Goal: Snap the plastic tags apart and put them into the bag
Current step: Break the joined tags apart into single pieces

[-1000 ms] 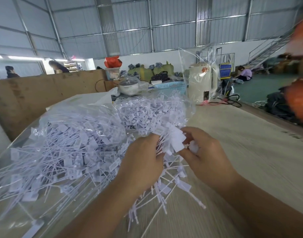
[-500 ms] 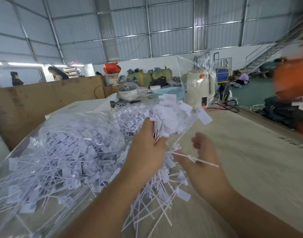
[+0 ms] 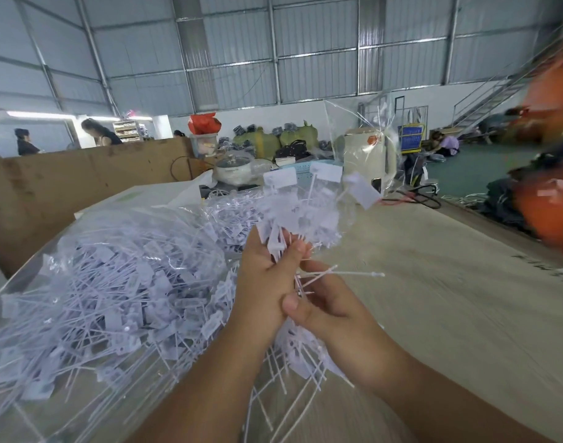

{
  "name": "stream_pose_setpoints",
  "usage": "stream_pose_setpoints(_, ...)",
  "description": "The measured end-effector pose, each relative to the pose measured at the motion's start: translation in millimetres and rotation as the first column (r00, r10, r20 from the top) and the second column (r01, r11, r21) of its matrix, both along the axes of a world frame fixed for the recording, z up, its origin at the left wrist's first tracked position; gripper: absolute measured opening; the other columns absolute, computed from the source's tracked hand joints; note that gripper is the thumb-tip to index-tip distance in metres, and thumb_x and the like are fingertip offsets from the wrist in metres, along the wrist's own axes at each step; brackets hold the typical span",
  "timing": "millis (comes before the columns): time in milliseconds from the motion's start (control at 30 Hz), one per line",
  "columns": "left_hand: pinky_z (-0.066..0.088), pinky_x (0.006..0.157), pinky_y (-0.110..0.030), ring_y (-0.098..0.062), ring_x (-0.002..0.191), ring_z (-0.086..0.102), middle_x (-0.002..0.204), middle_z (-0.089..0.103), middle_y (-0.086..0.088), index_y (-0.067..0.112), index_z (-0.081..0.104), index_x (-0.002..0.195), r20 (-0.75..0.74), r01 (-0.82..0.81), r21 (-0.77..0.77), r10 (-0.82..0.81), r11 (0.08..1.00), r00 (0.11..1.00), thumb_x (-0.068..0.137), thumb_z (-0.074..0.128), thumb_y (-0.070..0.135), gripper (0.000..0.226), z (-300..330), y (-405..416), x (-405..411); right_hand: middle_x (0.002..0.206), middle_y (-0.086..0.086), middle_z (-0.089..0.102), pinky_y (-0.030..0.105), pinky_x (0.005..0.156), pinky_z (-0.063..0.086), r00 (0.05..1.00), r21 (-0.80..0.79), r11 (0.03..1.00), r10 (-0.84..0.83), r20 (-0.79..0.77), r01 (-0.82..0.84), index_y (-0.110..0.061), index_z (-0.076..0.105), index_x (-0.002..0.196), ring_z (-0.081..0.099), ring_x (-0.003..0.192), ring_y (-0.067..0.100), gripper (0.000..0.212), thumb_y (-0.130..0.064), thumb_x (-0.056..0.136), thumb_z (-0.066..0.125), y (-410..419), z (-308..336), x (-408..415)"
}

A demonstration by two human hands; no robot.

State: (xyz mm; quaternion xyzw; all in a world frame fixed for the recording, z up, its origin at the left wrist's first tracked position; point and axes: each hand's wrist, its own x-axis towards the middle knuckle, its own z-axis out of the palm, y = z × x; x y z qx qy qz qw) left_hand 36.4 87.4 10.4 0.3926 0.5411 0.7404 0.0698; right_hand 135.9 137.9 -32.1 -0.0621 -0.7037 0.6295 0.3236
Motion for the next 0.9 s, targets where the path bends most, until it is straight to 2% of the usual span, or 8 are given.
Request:
stream_pose_setpoints(100,0.052,0.067,-0.015,-0.009,0.081,0.072,0.083,0.074,0.001,0.003,0.064,0.107,0.007,0.013,0.039,-0.013,0.999,1.000,0.090,0.066,0.008,0.018,5,-2,-1,0.102,0.000,0.069,0.047,0.086,0.053,0.987,0.049,0.988,-0.152,0.054,0.150,-0.024,0.063,0.108,0.066,0.095,0.018,0.046,-0.051,0.072,0.071,7,1,1)
stream_pose_setpoints(200,0.048,0.065,-0.005,0.000,0.080,0.071,0.083,0.075,0.005,0.002,0.068,0.104,-0.027,0.014,0.042,-0.013,0.999,1.000,0.092,0.064,0.008,0.015,12,-4,3,0.069,-0.002,0.058,0.029,0.067,0.046,0.964,0.074,0.964,-0.261,0.054,0.257,-0.015,0.063,0.084,0.054,0.064,0.010,0.009,-0.021,0.084,0.071,14,0,-2)
stream_pose_setpoints(333,0.046,0.065,-0.003,0.004,0.082,0.069,0.081,0.075,0.014,0.012,0.071,0.092,-0.041,-0.019,0.072,0.022,0.997,0.999,0.093,0.064,0.015,0.008,18,-4,5,0.055,-0.011,0.047,0.013,0.053,0.035,0.930,0.319,0.897,-0.354,0.100,0.307,-0.021,0.051,0.060,0.042,0.051,0.001,0.035,-0.007,0.091,0.060,12,2,1)
stream_pose_setpoints(500,0.051,0.072,-0.015,-0.003,0.079,0.070,0.076,0.074,0.012,0.019,0.069,0.089,0.169,-0.108,0.206,0.073,0.972,0.983,0.094,0.063,0.014,0.009,22,-2,-1,0.056,-0.005,0.055,0.015,0.044,0.036,0.844,0.481,0.794,-0.505,0.180,0.372,-0.017,0.056,0.064,0.047,0.046,0.004,0.029,-0.004,0.090,0.051,11,-3,2)
stream_pose_setpoints(633,0.056,0.073,-0.030,-0.004,0.070,0.068,0.071,0.071,0.011,0.032,0.071,0.074,0.273,-0.132,0.316,0.043,0.940,0.961,0.095,0.059,0.005,0.036,30,-5,-3,0.065,-0.004,0.055,0.023,0.050,0.038,0.766,0.625,0.694,-0.601,0.228,0.358,-0.019,0.055,0.066,0.048,0.053,0.006,0.023,-0.012,0.089,0.054,11,-3,5)
stream_pose_setpoints(700,0.058,0.070,-0.030,-0.004,0.068,0.067,0.068,0.069,0.011,0.029,0.067,0.075,0.321,-0.126,0.361,0.004,0.924,0.947,0.095,0.058,0.002,0.035,33,-6,-3,0.085,-0.008,0.058,0.022,0.063,0.043,0.739,0.648,0.672,-0.628,0.243,0.357,-0.025,0.063,0.091,0.055,0.073,0.006,0.011,-0.015,0.088,0.057,9,1,6)
stream_pose_setpoints(767,0.058,0.068,-0.029,-0.006,0.066,0.066,0.064,0.066,0.010,0.020,0.060,0.080,0.362,-0.117,0.390,-0.036,0.913,0.931,0.096,0.056,0.001,0.026,33,-6,-4,0.108,-0.006,0.054,0.027,0.082,0.045,0.729,0.677,0.634,-0.652,0.209,0.373,-0.020,0.056,0.123,0.054,0.099,0.013,0.037,-0.013,0.086,0.056,10,1,5)
stream_pose_setpoints(900,0.058,0.068,-0.029,-0.009,0.063,0.064,0.063,0.065,0.008,0.012,0.055,0.090,0.420,-0.111,0.371,-0.059,0.922,0.906,0.098,0.053,0.004,0.012,27,-7,0,0.128,-0.014,0.032,0.030,0.104,0.036,0.833,0.603,0.636,-0.546,-0.090,0.482,-0.016,0.030,0.145,0.039,0.124,0.013,0.071,-0.016,0.078,0.052,-5,10,10)
